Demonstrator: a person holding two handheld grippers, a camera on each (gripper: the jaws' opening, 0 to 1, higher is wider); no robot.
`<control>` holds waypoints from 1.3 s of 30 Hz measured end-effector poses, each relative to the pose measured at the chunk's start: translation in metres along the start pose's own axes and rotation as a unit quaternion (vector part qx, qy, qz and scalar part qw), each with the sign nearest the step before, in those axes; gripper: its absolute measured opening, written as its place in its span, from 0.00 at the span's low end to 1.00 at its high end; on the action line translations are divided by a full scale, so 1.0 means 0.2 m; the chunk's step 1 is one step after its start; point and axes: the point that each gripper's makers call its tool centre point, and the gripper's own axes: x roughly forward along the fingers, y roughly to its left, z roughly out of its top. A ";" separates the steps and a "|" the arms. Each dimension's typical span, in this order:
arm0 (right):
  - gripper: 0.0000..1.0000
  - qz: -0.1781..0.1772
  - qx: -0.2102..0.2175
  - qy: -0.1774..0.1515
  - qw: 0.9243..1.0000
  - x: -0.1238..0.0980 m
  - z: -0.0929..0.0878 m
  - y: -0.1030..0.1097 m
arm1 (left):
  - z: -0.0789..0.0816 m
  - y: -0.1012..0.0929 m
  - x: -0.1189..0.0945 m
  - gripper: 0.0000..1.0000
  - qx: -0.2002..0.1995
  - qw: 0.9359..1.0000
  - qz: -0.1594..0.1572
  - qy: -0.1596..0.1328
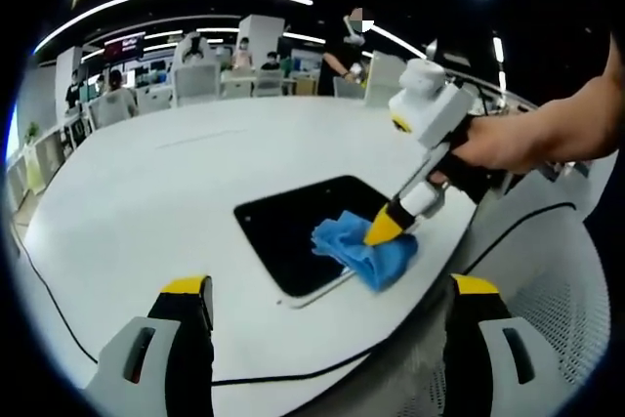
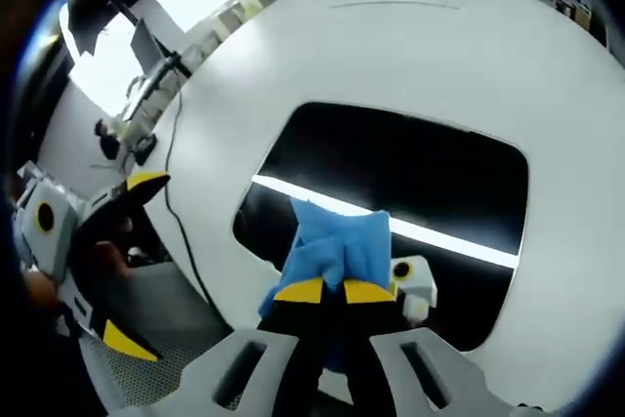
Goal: Wipe the mirror surface with the cleaning cloth until all visible marks leave the cleaned area.
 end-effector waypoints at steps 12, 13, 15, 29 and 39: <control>0.00 -0.006 -0.002 -0.002 1.000 0.04 0.12 -0.04 | 0.01 0.02 0.00 0.99 -0.003 1.000 0.007 -0.004; 0.00 -0.007 -0.001 -0.003 1.000 0.04 0.13 -0.05 | 0.01 0.02 0.00 0.99 -0.004 1.000 0.007 -0.004; 0.00 -0.008 0.000 -0.006 1.000 0.05 0.16 -0.06 | 0.00 0.02 0.00 0.99 -0.004 1.000 0.006 -0.003; 0.00 -0.028 -0.008 -0.016 0.999 0.10 0.36 -0.16 | 0.00 0.03 0.00 0.99 -0.007 1.000 0.007 -0.004; 0.00 -0.039 -0.009 -0.024 0.999 0.14 0.50 -0.23 | 0.00 0.03 0.00 0.99 -0.009 1.000 0.009 -0.005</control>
